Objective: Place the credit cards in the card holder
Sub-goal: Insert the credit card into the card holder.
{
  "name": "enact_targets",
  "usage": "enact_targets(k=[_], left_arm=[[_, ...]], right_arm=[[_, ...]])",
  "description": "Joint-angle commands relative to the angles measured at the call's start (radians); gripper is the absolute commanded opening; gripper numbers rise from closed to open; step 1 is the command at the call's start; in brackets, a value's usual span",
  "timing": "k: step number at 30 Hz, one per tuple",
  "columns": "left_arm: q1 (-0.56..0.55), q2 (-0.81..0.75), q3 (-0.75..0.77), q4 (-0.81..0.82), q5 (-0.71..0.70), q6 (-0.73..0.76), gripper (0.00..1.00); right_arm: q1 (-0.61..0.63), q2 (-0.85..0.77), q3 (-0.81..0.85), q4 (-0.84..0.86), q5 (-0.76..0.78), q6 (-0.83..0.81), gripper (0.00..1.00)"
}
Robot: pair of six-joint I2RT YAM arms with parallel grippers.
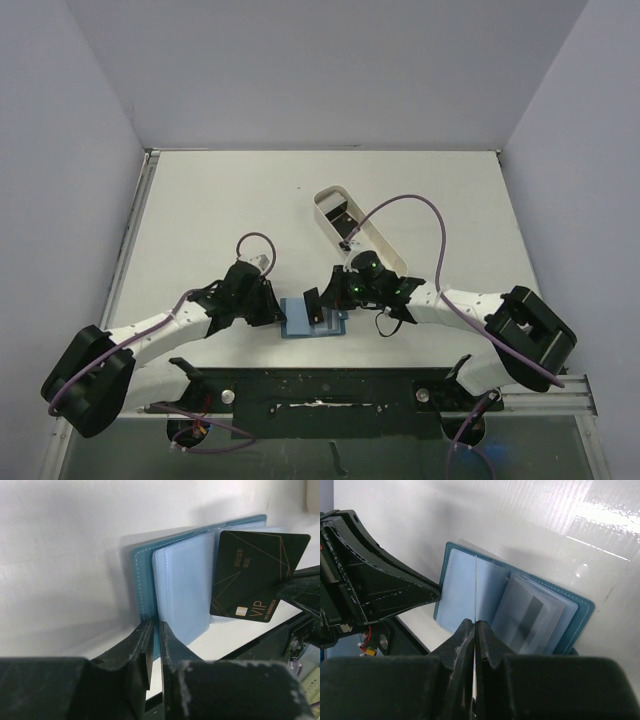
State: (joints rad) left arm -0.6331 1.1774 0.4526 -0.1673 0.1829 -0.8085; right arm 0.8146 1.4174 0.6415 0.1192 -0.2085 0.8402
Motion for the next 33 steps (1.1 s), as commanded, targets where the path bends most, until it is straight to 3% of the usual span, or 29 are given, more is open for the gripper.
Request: enact_targets(k=[1,33], left_arm=[[0.003,0.006,-0.011,0.062,-0.015,-0.002,0.1],[0.003,0.019,-0.032,0.07,-0.034,0.005,0.1]], right_arm=[[0.008,0.009,-0.008,0.052,-0.026,0.04,0.0],[-0.038,0.09,0.0,-0.102,-0.022,0.106,0.0]])
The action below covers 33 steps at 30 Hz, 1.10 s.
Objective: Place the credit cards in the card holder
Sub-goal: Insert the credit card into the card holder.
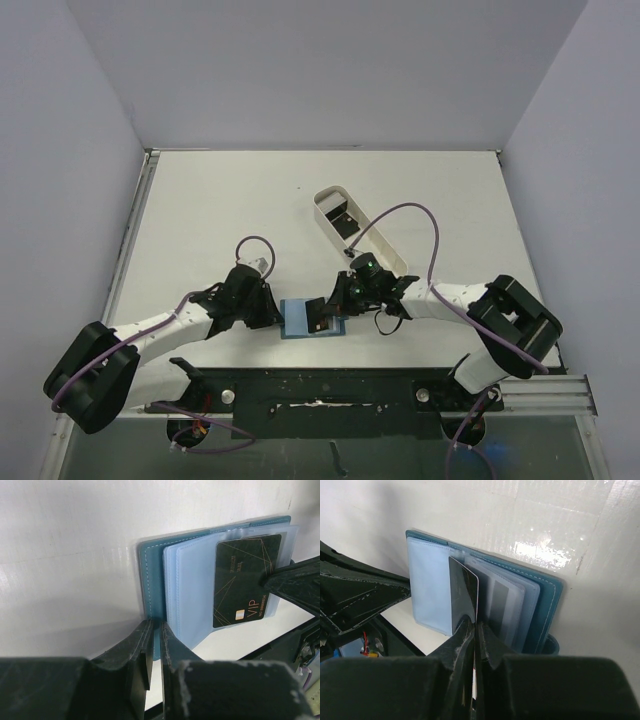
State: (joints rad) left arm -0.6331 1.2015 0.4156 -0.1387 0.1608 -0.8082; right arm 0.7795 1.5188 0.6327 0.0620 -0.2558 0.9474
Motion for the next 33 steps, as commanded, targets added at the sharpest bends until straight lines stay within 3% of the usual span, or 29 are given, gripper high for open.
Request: enact_targets(k=[1,33], left_arm=[[0.004,-0.006,0.005,0.041,-0.012,0.006,0.1],[0.003,-0.036,0.031,0.028,0.013,-0.01,0.1]], right_arm=[[-0.003,-0.017,0.008,-0.049,0.03,-0.001,0.0],[0.012,-0.038,0.015,-0.083,0.081,-0.01,0.0]])
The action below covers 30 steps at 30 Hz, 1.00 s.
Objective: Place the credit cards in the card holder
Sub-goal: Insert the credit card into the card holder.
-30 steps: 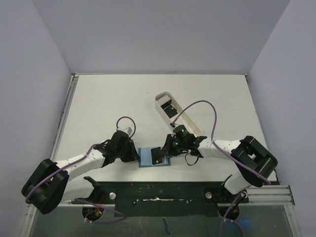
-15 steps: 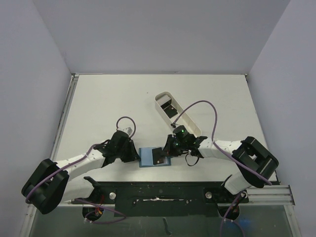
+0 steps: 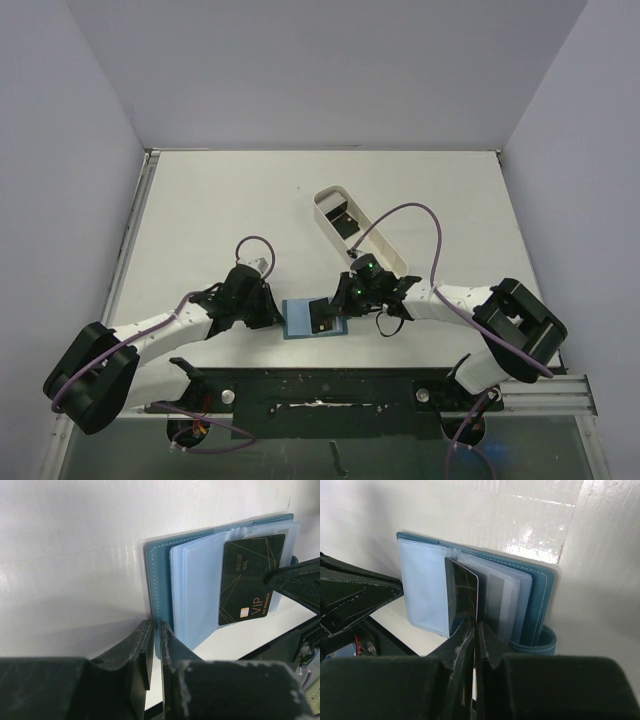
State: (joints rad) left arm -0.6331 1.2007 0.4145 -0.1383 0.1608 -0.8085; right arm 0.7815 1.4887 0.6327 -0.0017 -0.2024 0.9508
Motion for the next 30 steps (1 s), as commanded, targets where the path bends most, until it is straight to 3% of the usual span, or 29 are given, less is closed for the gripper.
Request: enact_targets(k=[1,7,16,30], left_arm=[[0.003,-0.042,0.037,0.028,0.015,-0.012,0.1],[0.003,-0.058,0.061,0.025,0.033,-0.023,0.1],[0.003,-0.002,0.016,0.186,0.112,-0.049,0.1],[0.003,0.043,-0.016,0.156,0.024,-0.013,0.09]], right_arm=[[0.01,-0.006,0.014,-0.017,0.028,-0.013,0.0],[0.012,-0.015,0.012,-0.014,0.032,-0.014,0.0],[0.012,-0.008,0.013,-0.011,0.027,-0.01,0.0],[0.014,-0.021,0.014,-0.049,0.058,-0.004,0.0]])
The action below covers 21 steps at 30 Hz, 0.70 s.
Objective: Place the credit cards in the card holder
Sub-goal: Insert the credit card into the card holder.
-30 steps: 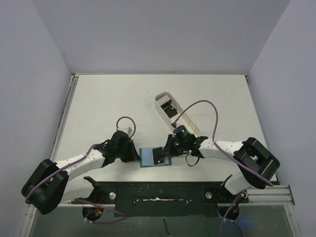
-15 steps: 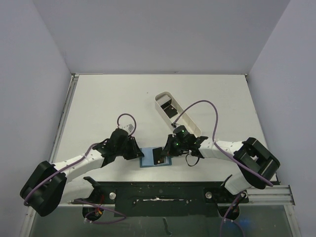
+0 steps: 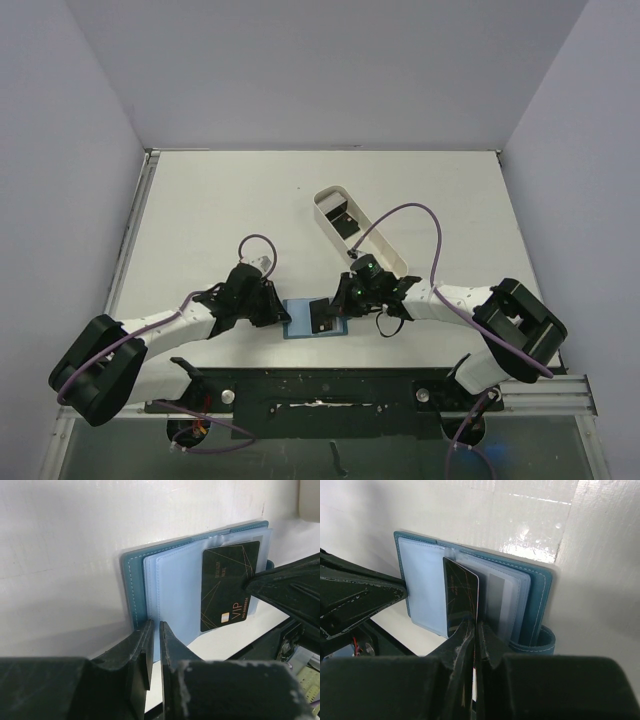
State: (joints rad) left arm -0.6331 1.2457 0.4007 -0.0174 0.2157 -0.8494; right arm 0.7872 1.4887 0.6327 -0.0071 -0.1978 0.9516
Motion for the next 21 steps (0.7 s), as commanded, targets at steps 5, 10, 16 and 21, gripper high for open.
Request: enact_targets(k=[5,10,16,21], left_arm=[[0.003,0.007,-0.007,0.038,-0.035,0.03,0.09],[0.004,0.011,-0.008,0.039,-0.034,0.032,0.09],[0.004,0.006,-0.01,0.032,-0.04,0.033,0.09],[0.003,0.001,-0.01,0.026,-0.043,0.035,0.09]], right_arm=[[0.009,-0.03,0.011,-0.053,0.058,-0.004,0.0],[0.009,-0.034,0.009,-0.054,0.058,-0.003,0.0],[0.009,-0.031,0.01,-0.056,0.059,-0.004,0.0],[0.009,-0.036,0.008,-0.063,0.071,-0.001,0.0]])
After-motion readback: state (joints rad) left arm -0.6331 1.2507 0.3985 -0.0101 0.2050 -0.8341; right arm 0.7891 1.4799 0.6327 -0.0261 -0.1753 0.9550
